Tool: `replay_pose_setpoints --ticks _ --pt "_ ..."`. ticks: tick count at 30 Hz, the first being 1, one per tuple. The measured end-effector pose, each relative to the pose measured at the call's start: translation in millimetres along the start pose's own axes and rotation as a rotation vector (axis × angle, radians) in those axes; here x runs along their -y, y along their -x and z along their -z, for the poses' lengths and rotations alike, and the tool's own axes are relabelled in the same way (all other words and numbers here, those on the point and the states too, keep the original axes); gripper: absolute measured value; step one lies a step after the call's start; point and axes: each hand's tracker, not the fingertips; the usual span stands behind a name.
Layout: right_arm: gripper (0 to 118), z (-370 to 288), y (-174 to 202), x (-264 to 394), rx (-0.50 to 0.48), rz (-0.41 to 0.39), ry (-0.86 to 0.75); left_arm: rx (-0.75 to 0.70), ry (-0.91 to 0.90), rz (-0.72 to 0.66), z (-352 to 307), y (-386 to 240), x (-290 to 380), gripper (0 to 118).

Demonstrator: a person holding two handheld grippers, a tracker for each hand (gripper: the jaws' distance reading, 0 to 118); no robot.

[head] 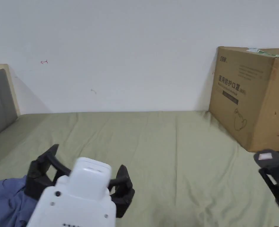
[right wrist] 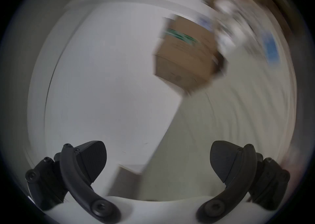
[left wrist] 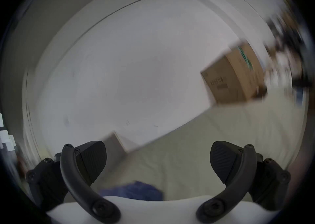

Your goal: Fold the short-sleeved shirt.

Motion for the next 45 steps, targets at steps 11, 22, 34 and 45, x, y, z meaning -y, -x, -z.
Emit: replay_pose_setpoints --ticks 11,22,34,45 --pt "118 -18.5 46.1 64.6 -0.062 -0.821 0.021 -0.089 -0.109 -0.155 -18.0 -1.8 17.6 118" --pt "118 -15.1 40.9 52.4 -0.017 -0.774 -0.001 -0.014 -0.081 -0.218 -19.9 -11.8 11.3 118" --pt "118 -13.5 41.0 51.7 -0.023 -0.774 0.010 -0.030 -0.059 -0.235 -16.0 -10.3 11.1 118" --pt "118 -19.4 45.0 47.1 -0.101 -0.792 0.009 0.001 -0.100 -0.198 -16.4 -13.0 10.8 118"
